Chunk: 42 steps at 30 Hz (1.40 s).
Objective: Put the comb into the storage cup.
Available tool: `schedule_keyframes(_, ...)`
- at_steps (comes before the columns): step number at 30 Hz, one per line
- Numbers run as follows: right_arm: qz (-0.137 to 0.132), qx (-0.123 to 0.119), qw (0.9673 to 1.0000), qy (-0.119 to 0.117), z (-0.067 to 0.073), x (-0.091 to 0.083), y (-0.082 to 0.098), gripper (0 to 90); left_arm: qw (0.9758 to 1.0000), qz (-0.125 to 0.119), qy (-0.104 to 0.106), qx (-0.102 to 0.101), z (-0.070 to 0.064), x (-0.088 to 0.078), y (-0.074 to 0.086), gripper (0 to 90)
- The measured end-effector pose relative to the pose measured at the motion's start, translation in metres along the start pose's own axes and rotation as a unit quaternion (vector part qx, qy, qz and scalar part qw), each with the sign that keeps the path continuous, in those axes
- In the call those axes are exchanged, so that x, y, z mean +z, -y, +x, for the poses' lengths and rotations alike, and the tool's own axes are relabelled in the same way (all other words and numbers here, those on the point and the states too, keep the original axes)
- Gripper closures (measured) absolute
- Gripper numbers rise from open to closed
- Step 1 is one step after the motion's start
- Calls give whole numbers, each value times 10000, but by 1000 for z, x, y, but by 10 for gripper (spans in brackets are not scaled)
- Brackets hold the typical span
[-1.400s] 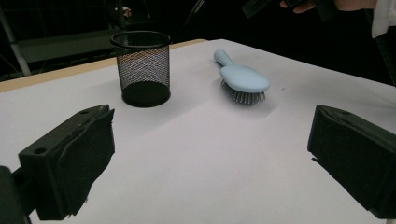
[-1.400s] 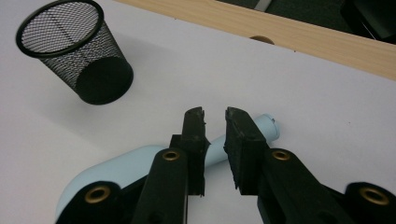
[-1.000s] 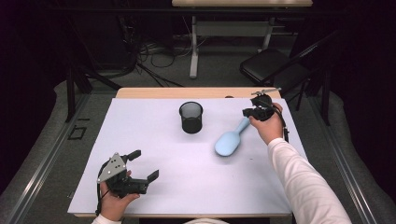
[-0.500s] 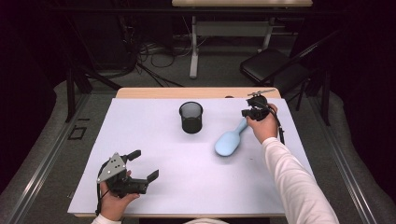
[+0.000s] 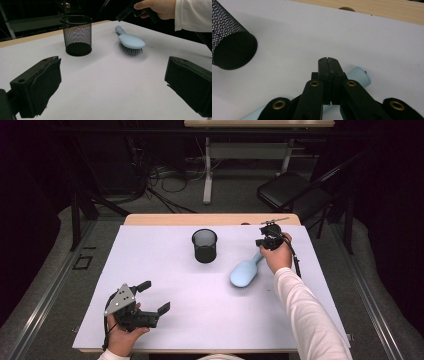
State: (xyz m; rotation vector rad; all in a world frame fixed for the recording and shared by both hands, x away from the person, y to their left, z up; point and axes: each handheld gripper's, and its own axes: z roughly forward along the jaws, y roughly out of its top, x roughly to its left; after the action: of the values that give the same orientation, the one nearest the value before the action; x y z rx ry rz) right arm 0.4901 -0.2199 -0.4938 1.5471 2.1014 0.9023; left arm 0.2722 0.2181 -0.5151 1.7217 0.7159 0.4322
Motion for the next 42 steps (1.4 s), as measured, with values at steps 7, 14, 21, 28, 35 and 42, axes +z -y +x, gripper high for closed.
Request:
schedule_keyframes(7,71,0,10000,7,2,11,2,900,10000,1,-1,-27,1,0,0,7)
schedule_keyframes(14,185,-26,9998,44,2,21,5,900,10000,-2,11,-34,2,0,1,7)
schedule_keyframes(21,280,-46,9995,136,0,27,7,900,10000,22,-17,-46,2,0,1,7)
schedule_keyframes(28,405,-12,9991,137,-1,30,9,900,10000,25,-11,-51,2,0,1,7)
schedule_keyframes(35,421,-87,9989,174,-1,33,11,899,10000,31,8,-55,2,1,1,7)
schedule_keyframes(42,443,-116,9988,182,-1,33,11,900,10000,35,22,-60,2,1,1,7)
